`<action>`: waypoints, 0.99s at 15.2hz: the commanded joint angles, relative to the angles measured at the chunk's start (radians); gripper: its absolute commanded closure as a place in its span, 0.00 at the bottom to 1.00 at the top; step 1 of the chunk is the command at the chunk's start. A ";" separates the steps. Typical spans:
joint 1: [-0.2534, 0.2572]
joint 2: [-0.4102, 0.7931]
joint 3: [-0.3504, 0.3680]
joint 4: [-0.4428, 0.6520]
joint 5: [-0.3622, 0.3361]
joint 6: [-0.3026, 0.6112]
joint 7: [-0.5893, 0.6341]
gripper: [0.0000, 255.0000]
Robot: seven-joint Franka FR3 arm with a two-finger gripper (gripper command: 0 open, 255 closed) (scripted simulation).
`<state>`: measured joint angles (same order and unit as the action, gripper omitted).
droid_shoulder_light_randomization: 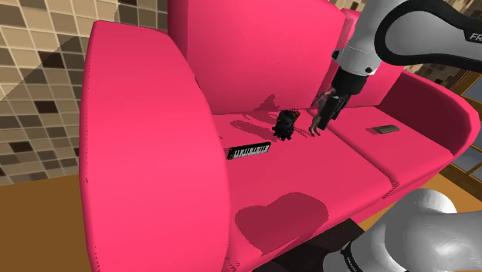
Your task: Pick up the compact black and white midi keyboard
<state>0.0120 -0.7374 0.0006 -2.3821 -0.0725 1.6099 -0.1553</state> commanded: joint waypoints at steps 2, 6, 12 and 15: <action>0.016 0.036 -0.006 0.008 -0.004 0.026 -0.042 0.00; 0.082 0.178 -0.025 0.050 -0.015 0.120 -0.207 0.00; 0.173 0.377 -0.029 0.126 -0.014 0.234 -0.448 0.00; 0.214 0.466 -0.020 0.165 -0.010 0.279 -0.565 0.00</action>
<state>0.2125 -0.3026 -0.0205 -2.2269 -0.0833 1.8684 -0.6744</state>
